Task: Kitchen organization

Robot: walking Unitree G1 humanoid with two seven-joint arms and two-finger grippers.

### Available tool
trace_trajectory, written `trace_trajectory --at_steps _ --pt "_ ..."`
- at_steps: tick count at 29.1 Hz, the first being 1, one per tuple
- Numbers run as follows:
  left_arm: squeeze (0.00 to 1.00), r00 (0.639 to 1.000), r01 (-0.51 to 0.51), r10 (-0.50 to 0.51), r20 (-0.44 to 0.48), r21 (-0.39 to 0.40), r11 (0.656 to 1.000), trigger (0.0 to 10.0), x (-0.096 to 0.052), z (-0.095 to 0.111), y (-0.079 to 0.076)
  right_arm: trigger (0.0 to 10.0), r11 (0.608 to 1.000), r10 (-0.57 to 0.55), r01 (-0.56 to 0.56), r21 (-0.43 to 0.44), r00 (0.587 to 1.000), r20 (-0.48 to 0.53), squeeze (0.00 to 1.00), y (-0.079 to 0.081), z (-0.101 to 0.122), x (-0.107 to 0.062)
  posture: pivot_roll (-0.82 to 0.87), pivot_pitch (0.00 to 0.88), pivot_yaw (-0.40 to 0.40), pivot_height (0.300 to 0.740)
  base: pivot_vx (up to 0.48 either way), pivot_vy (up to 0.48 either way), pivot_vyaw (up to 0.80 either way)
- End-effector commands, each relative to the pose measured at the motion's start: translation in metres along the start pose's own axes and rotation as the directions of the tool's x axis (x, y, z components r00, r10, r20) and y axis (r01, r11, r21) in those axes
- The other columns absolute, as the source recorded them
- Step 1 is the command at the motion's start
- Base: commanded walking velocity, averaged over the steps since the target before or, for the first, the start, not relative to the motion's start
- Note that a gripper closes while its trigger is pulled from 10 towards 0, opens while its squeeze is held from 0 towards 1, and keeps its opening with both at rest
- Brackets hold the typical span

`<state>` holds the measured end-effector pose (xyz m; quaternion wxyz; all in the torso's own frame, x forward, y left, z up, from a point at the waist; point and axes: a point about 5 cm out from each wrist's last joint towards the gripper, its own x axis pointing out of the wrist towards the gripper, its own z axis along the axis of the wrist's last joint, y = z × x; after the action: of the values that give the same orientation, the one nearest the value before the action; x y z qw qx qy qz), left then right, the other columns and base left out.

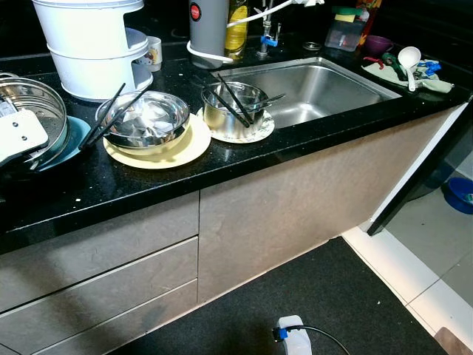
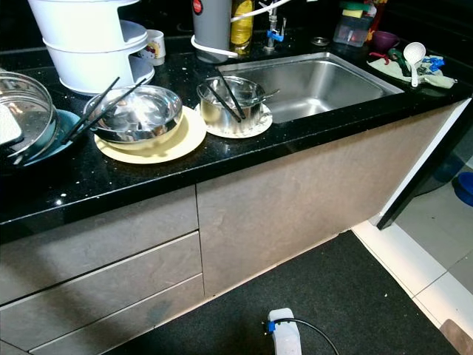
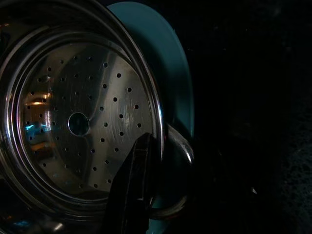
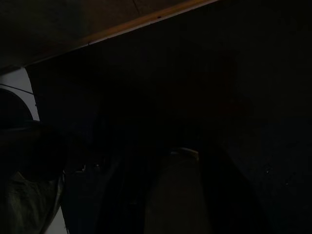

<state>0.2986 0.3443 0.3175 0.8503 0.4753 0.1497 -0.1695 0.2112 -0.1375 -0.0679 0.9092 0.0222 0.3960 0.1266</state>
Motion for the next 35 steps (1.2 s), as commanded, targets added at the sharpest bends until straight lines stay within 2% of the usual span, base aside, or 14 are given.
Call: trace_trajectory --at_steps 1,3,9,11,14,17,24,25,26,30,31,32,33,35 --pt "0.00 0.999 0.036 -0.035 -0.033 0.016 0.999 0.0 0.000 0.000 -0.003 10.0 1.000 -0.004 0.004 0.010 1.000 -0.030 0.00 0.000 -0.008 -0.002 0.01 0.149 -0.046 0.740 0.000 0.000 0.00" --pt "0.00 1.000 0.007 -0.006 -0.027 0.037 0.999 0.0 -0.005 0.008 0.003 10.0 1.000 -0.004 0.004 0.010 1.000 -0.031 0.00 0.000 -0.009 -0.002 0.00 0.153 -0.045 0.740 0.000 0.000 0.00" --pt "0.00 1.000 -0.007 0.007 0.015 0.026 1.000 0.0 -0.014 0.022 0.010 10.0 1.000 -0.004 0.004 0.010 0.999 -0.032 0.00 0.000 -0.009 -0.002 0.00 0.153 -0.045 0.740 0.000 0.000 0.00" --pt "0.00 0.999 -0.034 0.034 -0.003 0.062 0.998 0.0 -0.022 0.026 0.017 10.0 1.000 -0.003 0.003 0.011 0.999 -0.032 0.00 0.000 -0.010 -0.002 0.01 0.156 -0.044 0.740 0.000 0.000 0.00" --pt "0.00 0.999 -0.042 0.044 -0.020 0.080 0.996 0.0 -0.026 0.026 0.019 10.0 1.000 -0.002 0.003 0.011 0.999 -0.032 0.00 0.001 -0.010 -0.002 0.01 0.156 -0.043 0.740 0.000 0.000 0.00" --pt "0.00 0.997 -0.013 0.020 -0.070 0.103 0.995 0.0 -0.024 0.020 0.014 10.0 1.000 0.001 -0.001 0.010 0.999 -0.033 0.00 0.002 -0.010 -0.002 0.01 0.156 -0.044 0.740 0.000 0.000 0.00" --pt "0.00 0.996 0.005 0.004 -0.094 0.087 0.996 0.0 -0.017 0.010 0.006 10.0 1.000 0.003 -0.002 0.010 0.999 -0.032 0.00 0.003 -0.010 -0.001 0.01 0.157 -0.043 0.740 0.000 0.000 0.00" --pt "0.00 0.995 -0.002 0.010 -0.103 0.081 0.997 7.7 -0.014 0.007 0.005 10.0 1.000 0.002 -0.002 0.010 1.000 -0.031 0.00 0.003 -0.009 -0.001 0.01 0.157 -0.043 0.740 0.000 0.000 0.00" --pt "0.00 0.993 -0.024 0.034 -0.113 0.086 0.996 10.0 -0.010 0.003 0.004 10.0 1.000 0.001 -0.001 0.009 0.999 -0.032 0.00 0.002 -0.009 -0.001 0.01 0.157 -0.043 0.740 0.000 0.000 0.00" --pt "0.00 0.990 -0.068 0.076 -0.122 0.074 0.995 10.0 -0.001 -0.004 0.003 10.0 1.000 -0.002 0.003 0.008 0.999 -0.034 0.00 0.000 -0.010 -0.002 0.01 0.153 -0.044 0.740 0.000 0.000 0.00" --pt "0.61 0.990 -0.073 0.079 -0.120 0.060 0.996 10.0 0.000 -0.005 0.003 10.0 1.000 -0.003 0.003 0.008 0.999 -0.034 0.00 0.000 -0.010 -0.002 0.00 0.150 -0.043 0.740 0.000 0.000 0.00" --pt "0.84 0.989 -0.083 0.089 -0.115 0.052 0.995 10.0 0.002 -0.005 0.003 10.0 1.000 -0.003 0.003 0.008 0.999 -0.034 0.00 0.000 -0.010 -0.002 0.00 0.150 -0.043 0.740 0.000 0.000 0.00" --pt "1.00 0.989 -0.098 0.103 -0.108 0.045 0.994 10.0 0.003 -0.005 0.003 10.0 1.000 -0.003 0.003 0.007 0.999 -0.033 0.00 0.000 -0.010 -0.002 0.00 0.148 -0.043 0.740 0.000 0.000 0.00" --pt "1.00 0.988 -0.108 0.114 -0.108 0.060 0.992 10.0 0.005 -0.005 0.003 10.0 1.000 -0.003 0.004 0.007 0.999 -0.033 0.00 0.000 -0.010 -0.002 0.00 0.147 -0.043 0.740 0.000 0.000 0.00"
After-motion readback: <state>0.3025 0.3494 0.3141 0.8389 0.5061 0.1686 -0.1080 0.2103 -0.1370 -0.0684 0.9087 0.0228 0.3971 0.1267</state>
